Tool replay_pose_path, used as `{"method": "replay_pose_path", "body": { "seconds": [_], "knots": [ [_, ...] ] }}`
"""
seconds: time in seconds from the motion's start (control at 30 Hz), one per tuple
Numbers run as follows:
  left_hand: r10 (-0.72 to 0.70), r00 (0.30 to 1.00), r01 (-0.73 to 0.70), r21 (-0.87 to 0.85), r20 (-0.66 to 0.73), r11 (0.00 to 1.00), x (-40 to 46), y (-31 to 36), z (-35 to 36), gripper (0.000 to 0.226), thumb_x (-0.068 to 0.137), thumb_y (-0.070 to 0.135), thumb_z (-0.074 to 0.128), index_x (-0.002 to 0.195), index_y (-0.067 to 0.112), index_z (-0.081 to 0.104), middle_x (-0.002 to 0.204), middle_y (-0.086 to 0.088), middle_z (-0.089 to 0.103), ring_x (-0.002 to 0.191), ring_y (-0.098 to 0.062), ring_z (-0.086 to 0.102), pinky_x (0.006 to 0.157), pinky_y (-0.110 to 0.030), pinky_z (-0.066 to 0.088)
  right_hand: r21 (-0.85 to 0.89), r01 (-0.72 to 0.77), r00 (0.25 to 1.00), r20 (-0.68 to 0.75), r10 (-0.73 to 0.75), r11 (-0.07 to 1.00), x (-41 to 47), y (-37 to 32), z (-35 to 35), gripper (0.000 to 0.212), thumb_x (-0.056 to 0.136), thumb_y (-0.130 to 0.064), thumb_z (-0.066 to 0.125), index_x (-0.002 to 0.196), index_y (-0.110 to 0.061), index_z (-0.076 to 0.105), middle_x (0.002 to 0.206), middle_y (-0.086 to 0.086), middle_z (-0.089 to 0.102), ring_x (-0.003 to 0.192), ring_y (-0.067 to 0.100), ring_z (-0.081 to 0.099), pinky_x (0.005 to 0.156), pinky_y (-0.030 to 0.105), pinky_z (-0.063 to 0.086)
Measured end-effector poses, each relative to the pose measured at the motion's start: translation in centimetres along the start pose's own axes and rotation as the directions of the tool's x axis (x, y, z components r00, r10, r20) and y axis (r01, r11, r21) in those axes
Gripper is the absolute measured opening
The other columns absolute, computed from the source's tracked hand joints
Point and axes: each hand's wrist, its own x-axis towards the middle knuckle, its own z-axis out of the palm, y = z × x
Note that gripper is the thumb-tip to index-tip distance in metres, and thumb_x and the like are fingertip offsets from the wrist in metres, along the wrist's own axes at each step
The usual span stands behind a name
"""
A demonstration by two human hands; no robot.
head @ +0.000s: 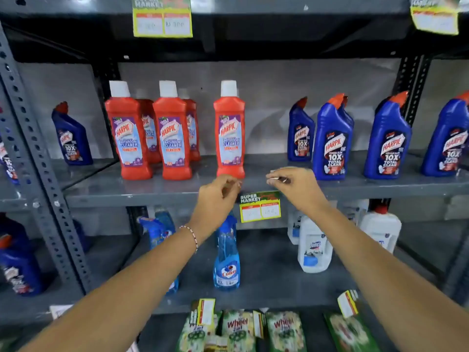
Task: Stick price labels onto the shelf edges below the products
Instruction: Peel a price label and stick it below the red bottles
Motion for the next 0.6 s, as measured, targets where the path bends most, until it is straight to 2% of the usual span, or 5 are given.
{"method": "replay_pose_path", "body": {
  "seconds": [0.1, 0.3, 0.4, 0.5, 0.6],
  "knots": [
    [-0.090, 0.990, 0.089, -0.009, -0.105, 0.996, -1.0, -0.4, 1.3, 0.006, 0.088, 0.010, 0.067, 0.086, 0.006, 0.071, 0.073, 0.003, 0.068, 0.062, 0.005, 0.060, 0.063, 0.000, 0.041, 0.037, -0.075, 0.997, -0.022, 0.076, 0.996, -1.1, 1.0, 0.2, 0.017, 0.080, -0.014, 0.078, 0.097, -0.009, 0.078, 0.093, 0.005, 0.077, 0.077, 0.007, 0.065, 0.076, 0.005, 0.048],
    [-0.296, 0.953, 0.281, -0.177, -0.063, 0.943, -0.6, -0.9, 3.2, 0.015, 0.078, 0.017, 0.079, 0.091, 0.010, 0.074, 0.080, -0.003, 0.074, 0.072, -0.016, 0.069, 0.075, -0.032, 0.059, 0.013, -0.108, 0.994, -0.034, 0.108, 0.994, -1.6, 1.8, 1.5, 0.024, 0.076, -0.011, 0.081, 0.100, -0.012, 0.077, 0.083, -0.004, 0.062, 0.066, 0.000, 0.055, 0.068, 0.002, 0.044],
    [-0.295, 0.955, 0.287, -0.193, -0.016, 0.938, -0.6, -0.5, 3.9, 0.017, 0.078, 0.010, 0.079, 0.094, 0.006, 0.077, 0.087, -0.008, 0.077, 0.073, -0.013, 0.069, 0.076, -0.032, 0.059, -0.027, -0.059, 0.998, -0.036, 0.058, 0.998, -1.6, 1.8, 2.2, 0.022, 0.075, -0.010, 0.081, 0.096, -0.013, 0.077, 0.093, 0.001, 0.064, 0.079, 0.009, 0.057, 0.076, 0.013, 0.047],
    [-0.322, 0.947, 0.312, -0.241, -0.004, 0.919, -0.6, -0.3, 4.2, 0.018, 0.080, 0.006, 0.077, 0.098, 0.004, 0.077, 0.090, -0.010, 0.077, 0.072, -0.014, 0.070, 0.075, -0.030, 0.059, -0.040, -0.057, 0.996, -0.071, 0.054, 0.998, -1.7, 1.7, 2.7, 0.016, 0.075, -0.009, 0.080, 0.089, -0.014, 0.076, 0.082, -0.002, 0.066, 0.067, 0.005, 0.052, 0.071, 0.025, 0.049],
    [-0.338, 0.941, 0.330, -0.251, 0.011, 0.910, -0.5, -0.4, 4.2, 0.017, 0.080, 0.004, 0.077, 0.097, 0.004, 0.077, 0.087, -0.006, 0.075, 0.075, -0.016, 0.071, 0.074, -0.029, 0.059, -0.045, -0.082, 0.995, -0.063, 0.079, 0.996, -1.7, 1.7, 3.1, 0.017, 0.077, -0.010, 0.078, 0.093, -0.017, 0.078, 0.073, -0.012, 0.057, 0.061, 0.002, 0.048, 0.064, 0.012, 0.041]
  ]
}}
